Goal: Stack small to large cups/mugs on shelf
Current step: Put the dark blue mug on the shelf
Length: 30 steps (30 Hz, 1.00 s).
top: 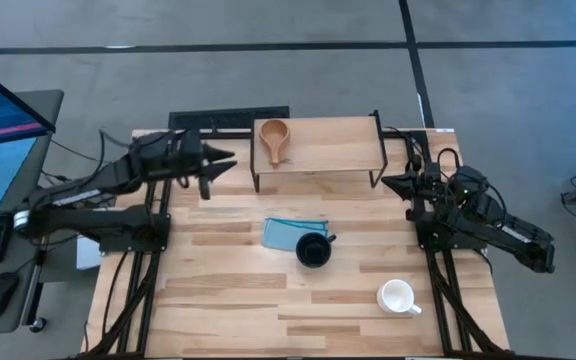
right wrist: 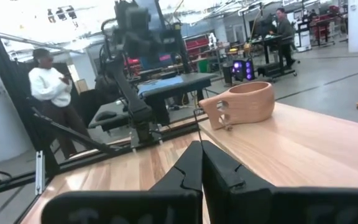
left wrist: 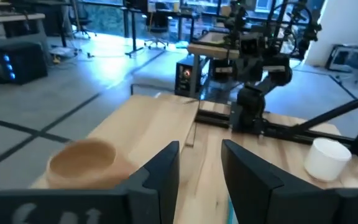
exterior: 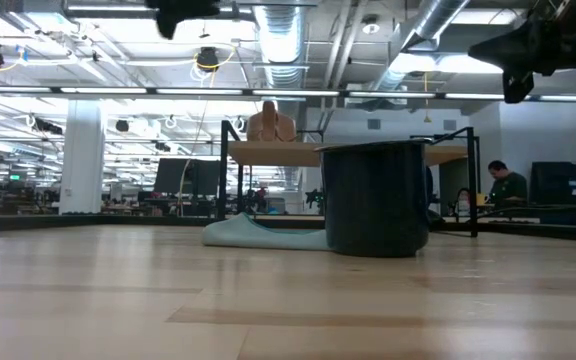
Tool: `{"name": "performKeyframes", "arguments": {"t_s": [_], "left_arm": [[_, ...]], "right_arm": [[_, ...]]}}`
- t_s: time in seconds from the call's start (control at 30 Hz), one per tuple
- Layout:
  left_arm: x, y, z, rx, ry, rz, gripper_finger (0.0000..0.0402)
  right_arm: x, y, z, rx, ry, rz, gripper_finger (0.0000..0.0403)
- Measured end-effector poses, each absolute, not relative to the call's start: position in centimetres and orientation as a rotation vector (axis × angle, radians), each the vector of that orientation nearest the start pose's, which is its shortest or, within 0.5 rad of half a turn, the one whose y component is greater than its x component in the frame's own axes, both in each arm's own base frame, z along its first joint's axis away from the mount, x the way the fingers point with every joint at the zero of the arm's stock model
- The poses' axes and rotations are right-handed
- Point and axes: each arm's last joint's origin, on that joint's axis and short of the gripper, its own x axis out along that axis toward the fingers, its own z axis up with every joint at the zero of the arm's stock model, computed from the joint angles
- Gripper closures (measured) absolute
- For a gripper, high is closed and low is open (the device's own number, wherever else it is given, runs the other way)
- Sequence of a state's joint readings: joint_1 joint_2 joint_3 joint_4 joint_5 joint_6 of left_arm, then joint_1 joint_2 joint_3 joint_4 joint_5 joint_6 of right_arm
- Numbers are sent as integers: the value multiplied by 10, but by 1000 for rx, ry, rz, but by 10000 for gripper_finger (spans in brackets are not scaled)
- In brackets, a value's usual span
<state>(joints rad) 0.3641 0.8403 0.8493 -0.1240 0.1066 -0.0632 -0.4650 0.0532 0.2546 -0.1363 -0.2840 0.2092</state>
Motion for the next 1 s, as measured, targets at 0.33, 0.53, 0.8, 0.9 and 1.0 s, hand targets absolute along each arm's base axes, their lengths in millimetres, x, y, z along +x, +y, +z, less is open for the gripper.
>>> {"name": "performKeyframes", "arguments": {"t_s": [0.33,0.53,0.8,0.9,1.0], "left_arm": [[129,41,286,-172,28,293,292],[115,34,261,-189,6,278,292],[100,29,242,-174,-65,270,292],[96,28,237,-184,-90,266,292],[92,27,233,-183,-111,261,292]], "right_arm": [[75,-29,231,185,-79,-175,375],[75,-29,231,185,-80,-174,376],[75,-29,228,198,-49,-175,376],[75,-29,228,201,-44,-176,376],[75,-29,227,203,-39,-176,376]]}}
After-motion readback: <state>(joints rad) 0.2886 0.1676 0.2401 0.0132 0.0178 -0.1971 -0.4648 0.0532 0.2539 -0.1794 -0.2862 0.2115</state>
